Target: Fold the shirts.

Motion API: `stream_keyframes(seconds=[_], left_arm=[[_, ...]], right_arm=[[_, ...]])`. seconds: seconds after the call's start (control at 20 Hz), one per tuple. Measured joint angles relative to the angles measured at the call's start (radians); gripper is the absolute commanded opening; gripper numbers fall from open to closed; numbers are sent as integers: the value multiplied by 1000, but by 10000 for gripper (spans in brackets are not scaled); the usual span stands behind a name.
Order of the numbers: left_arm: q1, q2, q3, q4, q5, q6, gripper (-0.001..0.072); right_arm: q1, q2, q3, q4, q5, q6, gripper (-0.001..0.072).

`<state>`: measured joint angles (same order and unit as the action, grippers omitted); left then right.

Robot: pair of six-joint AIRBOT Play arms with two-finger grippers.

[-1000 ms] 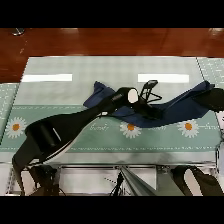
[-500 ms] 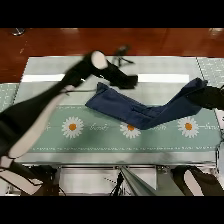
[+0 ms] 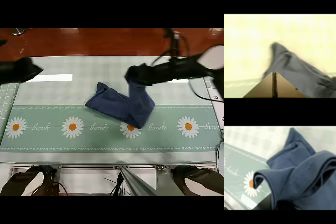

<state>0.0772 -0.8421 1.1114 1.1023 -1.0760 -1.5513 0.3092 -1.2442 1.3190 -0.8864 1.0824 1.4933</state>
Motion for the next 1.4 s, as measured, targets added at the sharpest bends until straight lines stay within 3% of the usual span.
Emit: stream_keyframes(seconds=[0.2,0.4,0.45,0.5,0.55,0.85,1.05,1.2,1.4], left_arm=[[92,261,-219,6,5,-9,19],[118,358,-332,5,8,-13,19],[121,367,-346,1,10,-13,19],[122,372,-356,0,13,-13,19],[124,374,-364,1,15,-13,19],[127,374,-380,-2,51,-15,19],[127,370,-381,-2,60,-15,19],[127,368,-381,-2,64,-14,19],[127,368,-382,-2,65,-14,19]], right_arm=[[122,-277,191,14,-44,4,29],[177,-467,313,53,-53,5,35],[183,-499,328,65,-50,7,255],[187,-521,338,78,-48,8,580],[190,-539,346,95,-46,7,633],[105,-497,363,74,74,-12,632],[-87,-315,330,-84,255,-4,632],[-240,-85,121,-236,283,35,620],[-345,252,-391,-302,55,193,620]])
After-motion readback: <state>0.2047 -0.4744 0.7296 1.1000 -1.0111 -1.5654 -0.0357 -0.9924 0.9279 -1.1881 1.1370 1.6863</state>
